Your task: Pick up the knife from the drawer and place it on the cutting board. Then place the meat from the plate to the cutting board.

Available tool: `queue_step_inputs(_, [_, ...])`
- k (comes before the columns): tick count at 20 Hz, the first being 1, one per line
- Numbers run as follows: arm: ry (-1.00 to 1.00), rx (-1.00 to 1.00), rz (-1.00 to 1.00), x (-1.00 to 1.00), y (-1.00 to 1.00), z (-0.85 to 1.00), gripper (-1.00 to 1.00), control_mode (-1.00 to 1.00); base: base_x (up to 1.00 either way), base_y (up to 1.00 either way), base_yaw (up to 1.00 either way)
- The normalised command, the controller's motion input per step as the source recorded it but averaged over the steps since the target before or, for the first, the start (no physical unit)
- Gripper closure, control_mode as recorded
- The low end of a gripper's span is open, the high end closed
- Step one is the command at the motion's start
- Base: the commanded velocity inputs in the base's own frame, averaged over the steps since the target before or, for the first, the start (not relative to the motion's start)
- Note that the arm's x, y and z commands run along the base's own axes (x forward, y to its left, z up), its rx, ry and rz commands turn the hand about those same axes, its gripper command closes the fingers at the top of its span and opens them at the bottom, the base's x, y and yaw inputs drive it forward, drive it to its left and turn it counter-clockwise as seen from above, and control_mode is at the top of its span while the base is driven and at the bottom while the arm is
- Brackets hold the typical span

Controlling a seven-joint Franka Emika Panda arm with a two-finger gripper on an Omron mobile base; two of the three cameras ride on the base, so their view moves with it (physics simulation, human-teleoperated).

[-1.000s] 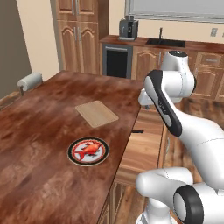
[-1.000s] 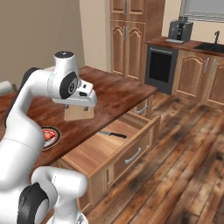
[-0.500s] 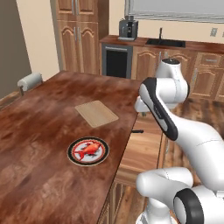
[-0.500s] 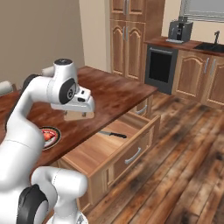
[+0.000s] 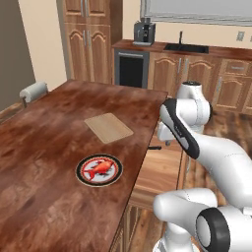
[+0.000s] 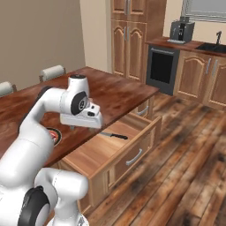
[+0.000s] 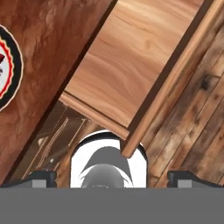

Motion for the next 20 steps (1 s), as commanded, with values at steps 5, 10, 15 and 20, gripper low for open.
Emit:
queue_step_inputs(5, [0.11,0.0,0.0,-0.09,-0.22,-0.17,-1.0,-1.0,0.0,0.0,0.0])
queue_step_inputs(10, [0.02,0.0,0.0,-0.01,-0.1,-0.37,-1.0,-1.0,0.0,0.0,0.0])
queue_step_inputs(15, [0.0,-0.03,0.02,-0.06,-0.25,-0.51,-1.0,-1.0,0.0,0.0,0.0])
queue_step_inputs(20, [-0.03,-0.05,0.03,0.0,-0.08,-0.49,-1.0,-1.0,0.0,0.0,0.0])
